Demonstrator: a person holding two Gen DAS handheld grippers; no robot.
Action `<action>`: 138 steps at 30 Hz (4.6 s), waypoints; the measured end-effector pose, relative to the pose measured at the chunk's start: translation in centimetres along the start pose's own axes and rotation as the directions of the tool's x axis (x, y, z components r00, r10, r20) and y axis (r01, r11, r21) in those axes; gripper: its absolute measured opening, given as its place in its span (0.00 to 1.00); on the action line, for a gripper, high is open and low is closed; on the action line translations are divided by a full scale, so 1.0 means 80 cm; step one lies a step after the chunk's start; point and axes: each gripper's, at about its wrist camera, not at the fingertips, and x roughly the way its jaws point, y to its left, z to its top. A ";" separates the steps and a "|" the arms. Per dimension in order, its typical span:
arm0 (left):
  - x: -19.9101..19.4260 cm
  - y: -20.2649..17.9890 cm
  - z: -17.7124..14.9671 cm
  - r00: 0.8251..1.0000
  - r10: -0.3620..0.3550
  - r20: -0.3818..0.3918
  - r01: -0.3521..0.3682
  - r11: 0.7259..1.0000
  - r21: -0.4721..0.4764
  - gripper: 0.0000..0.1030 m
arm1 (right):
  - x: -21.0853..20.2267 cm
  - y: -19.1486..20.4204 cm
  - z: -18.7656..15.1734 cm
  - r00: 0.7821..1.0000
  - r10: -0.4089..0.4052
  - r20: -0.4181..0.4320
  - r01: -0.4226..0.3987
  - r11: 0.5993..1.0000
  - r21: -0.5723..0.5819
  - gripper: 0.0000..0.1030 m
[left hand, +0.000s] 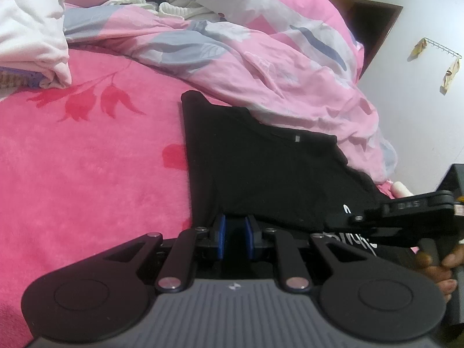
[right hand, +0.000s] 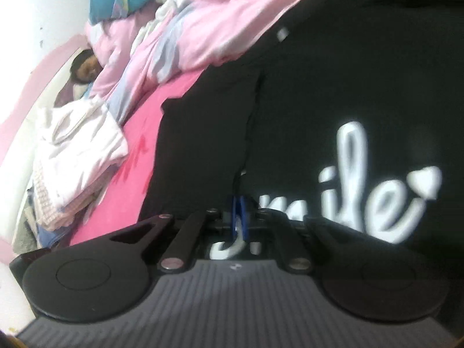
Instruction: Fold clothes
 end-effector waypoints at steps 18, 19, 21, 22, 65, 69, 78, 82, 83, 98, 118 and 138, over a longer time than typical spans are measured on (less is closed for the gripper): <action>-0.017 -0.054 0.034 0.996 0.093 -0.006 -0.093 0.992 0.083 0.50 | -0.279 -0.190 -0.068 0.904 -0.144 0.402 -0.057 0.892 0.449 0.31; -0.017 -0.069 0.042 0.994 0.107 -0.011 -0.105 0.989 0.107 0.50 | -0.292 -0.213 -0.067 0.887 -0.174 0.428 -0.065 0.870 0.489 0.34; -0.010 -0.102 0.057 0.993 0.115 -0.030 -0.109 0.981 0.160 0.52 | -0.300 -0.253 -0.063 0.864 -0.211 0.458 -0.085 0.834 0.545 0.41; -0.006 -0.120 0.065 0.992 0.117 -0.041 -0.107 0.977 0.187 0.52 | -0.303 -0.273 -0.060 0.853 -0.227 0.470 -0.096 0.816 0.570 0.42; 0.502 -0.587 -0.001 0.908 0.012 -0.418 0.220 0.837 0.501 0.09 | -0.246 -0.354 0.015 0.753 -0.316 0.578 0.046 0.900 0.433 0.03; 0.492 -0.580 0.007 0.913 -0.022 -0.407 0.236 0.843 0.484 0.04 | -0.246 -0.353 0.014 0.747 -0.302 0.592 0.036 0.908 0.418 0.03; 0.403 -0.539 0.083 0.928 -0.100 -0.358 0.244 0.890 0.386 0.04 | -0.263 -0.303 0.017 0.738 -0.166 0.655 0.037 0.978 0.206 0.03; 0.353 -0.505 0.111 0.939 -0.110 -0.326 0.231 0.904 0.360 0.04 | -0.268 -0.239 0.021 0.752 -0.109 0.650 0.126 0.992 0.021 0.03; 0.342 -0.495 0.116 0.941 -0.112 -0.319 0.227 0.908 0.352 0.04 | -0.266 -0.222 0.022 0.763 -0.096 0.639 0.149 0.988 -0.029 0.03; 0.255 -0.317 0.108 0.964 -0.087 -0.250 0.147 0.961 0.232 0.04 | -0.166 -0.055 -0.006 0.924 -0.201 0.324 0.366 0.703 -0.610 0.03; 0.245 -0.195 0.099 0.955 -0.123 -0.270 0.133 0.991 0.020 0.39 | -0.147 -0.072 -0.023 0.997 -0.035 0.062 0.058 0.909 -0.414 0.11; 0.239 -0.272 0.097 0.986 0.148 -0.071 -0.093 0.861 0.499 0.54 | -0.225 -0.238 0.021 0.912 -0.136 0.387 0.053 0.975 0.218 0.11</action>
